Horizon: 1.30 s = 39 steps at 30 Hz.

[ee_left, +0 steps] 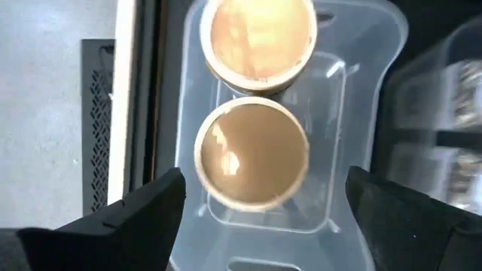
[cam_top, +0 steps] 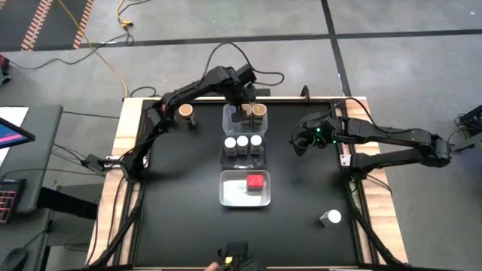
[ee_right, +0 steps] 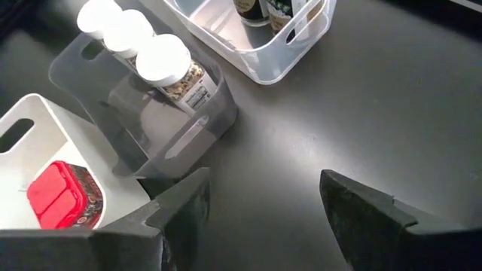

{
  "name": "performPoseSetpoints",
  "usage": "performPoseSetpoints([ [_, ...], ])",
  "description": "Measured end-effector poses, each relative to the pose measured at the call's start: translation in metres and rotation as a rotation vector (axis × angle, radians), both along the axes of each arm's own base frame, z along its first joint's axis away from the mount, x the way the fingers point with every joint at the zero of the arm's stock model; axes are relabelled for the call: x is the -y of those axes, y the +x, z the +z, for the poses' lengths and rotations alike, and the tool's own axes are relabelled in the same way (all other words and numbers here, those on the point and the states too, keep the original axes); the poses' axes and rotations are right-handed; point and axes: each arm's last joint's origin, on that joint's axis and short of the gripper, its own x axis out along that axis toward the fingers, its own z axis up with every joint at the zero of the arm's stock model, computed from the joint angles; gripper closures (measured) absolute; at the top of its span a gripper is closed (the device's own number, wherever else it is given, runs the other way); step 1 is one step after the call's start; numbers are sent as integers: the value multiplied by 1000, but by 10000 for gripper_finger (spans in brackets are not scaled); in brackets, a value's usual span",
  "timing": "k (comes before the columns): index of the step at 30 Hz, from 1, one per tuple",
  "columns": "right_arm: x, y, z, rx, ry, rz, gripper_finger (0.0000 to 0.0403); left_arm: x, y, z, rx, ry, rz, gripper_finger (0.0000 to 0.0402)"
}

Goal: Sort spices by type
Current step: Put the white seasoning bottle into the black transparent bin in front of the other white seasoning bottle

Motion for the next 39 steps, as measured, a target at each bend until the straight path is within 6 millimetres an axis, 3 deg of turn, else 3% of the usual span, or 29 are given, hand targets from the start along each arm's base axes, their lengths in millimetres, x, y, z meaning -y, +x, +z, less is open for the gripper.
performPoseSetpoints([
  [5,0,0,0,2,-1,0,126,14,-20,42,96,-57,36,50],
  [10,0,0,0,9,11,-15,126,39,-43,90,277,-176,-34,50],
  [14,0,1,1,29,38,-32,126,71,-52,106,370,-87,-14,50],
  [17,-1,1,1,34,57,-12,126,95,-61,98,447,4,58,50],
  [20,-1,1,1,37,71,7,126,119,-83,81,549,26,112,50],
  [28,-7,2,7,31,78,98,127,178,-166,27,795,102,318,50],
  [33,-19,1,33,10,56,187,129,191,-209,-3,747,166,255,50],
  [39,-36,-1,67,-166,47,197,129,199,-238,-18,814,66,311,50],
])
